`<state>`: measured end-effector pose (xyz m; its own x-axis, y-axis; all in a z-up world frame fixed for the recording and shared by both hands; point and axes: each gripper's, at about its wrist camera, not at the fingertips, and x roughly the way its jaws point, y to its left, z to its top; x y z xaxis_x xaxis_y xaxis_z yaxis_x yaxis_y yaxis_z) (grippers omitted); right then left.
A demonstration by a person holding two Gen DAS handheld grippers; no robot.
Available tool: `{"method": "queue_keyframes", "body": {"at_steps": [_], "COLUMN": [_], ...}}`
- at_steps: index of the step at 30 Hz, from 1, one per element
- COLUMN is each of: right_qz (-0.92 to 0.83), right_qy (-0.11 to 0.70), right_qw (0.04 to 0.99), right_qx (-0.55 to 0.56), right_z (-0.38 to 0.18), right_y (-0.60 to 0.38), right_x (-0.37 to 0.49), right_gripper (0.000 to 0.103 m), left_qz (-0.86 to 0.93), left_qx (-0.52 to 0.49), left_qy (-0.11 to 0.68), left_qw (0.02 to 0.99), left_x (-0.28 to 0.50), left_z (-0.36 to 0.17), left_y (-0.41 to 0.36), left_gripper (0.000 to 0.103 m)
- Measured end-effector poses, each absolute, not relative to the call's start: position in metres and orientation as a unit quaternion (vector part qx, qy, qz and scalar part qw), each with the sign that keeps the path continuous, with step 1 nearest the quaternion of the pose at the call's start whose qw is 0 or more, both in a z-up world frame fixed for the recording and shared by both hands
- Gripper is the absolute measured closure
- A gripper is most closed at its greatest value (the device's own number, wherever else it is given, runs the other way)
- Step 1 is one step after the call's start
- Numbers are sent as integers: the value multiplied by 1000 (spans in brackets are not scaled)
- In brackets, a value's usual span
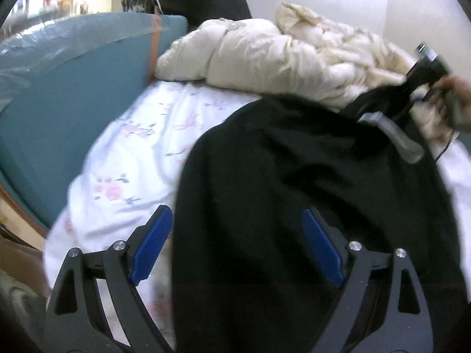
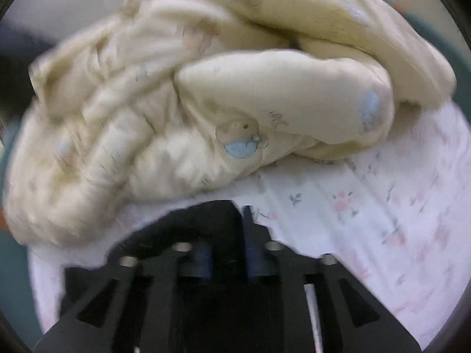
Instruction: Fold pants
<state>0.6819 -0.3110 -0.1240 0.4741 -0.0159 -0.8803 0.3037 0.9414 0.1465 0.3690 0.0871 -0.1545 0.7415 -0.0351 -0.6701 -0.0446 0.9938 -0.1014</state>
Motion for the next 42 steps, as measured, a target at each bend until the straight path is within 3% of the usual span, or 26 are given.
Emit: {"method": "queue_keyframes", "body": {"at_steps": [2,3,6,9,13,20,24,25,26,27,28,29,31,37,42], "right_qz": [-32,-13,33,69,120,62,90,97,106,115,124,125,119,149,46], "right_qy": [524,535,563,523,452,508,515,515,514,510,506,506,495,440,402], "right_qw": [841,836,822,849,883,859,853,852,851,852,853,853,859,883,911], "right_qx": [133,125,72,22,35,-11,7,1,-5,-8,-12,-21,-55,-66,-74], "right_z": [-130,-133,-138,-120,-94,-162,-195,-200,-204,-205,-207,-207,-201,-141,-115], "right_y": [-302,-298,-290,-297,-327,-353,-334,-325,-316,-309,-301,-295,-285,-286,-283], "right_x": [683,681,670,643,615,617,623,625,627,628,628,629,625,619,637], "right_gripper": [25,18,18,18,18,19,21,22,30,44,56,84,98,100,101], "left_qz": [-5,-2,-3,-5,-22,-62,-75,-76,-84,-85,-76,-76,-83,-86,-52], "left_qx": [-60,-59,-53,-25,75,154,180,188,193,203,227,242,237,96,104], "left_qy": [366,370,389,379,397,474,502,502,501,496,483,462,438,406,381], "left_qw": [928,927,920,925,914,865,843,841,840,840,842,850,863,905,917], "left_x": [373,376,401,449,535,617,633,635,636,634,631,626,621,614,614], "left_z": [-148,-145,-142,-129,-125,-150,-174,-176,-179,-180,-179,-173,-154,-88,-78], "left_y": [85,84,82,75,62,12,-1,-6,-11,-15,-21,-24,-21,36,41], "left_gripper": [15,15,15,15,15,18,66,71,93,100,100,101,101,101,102]}}
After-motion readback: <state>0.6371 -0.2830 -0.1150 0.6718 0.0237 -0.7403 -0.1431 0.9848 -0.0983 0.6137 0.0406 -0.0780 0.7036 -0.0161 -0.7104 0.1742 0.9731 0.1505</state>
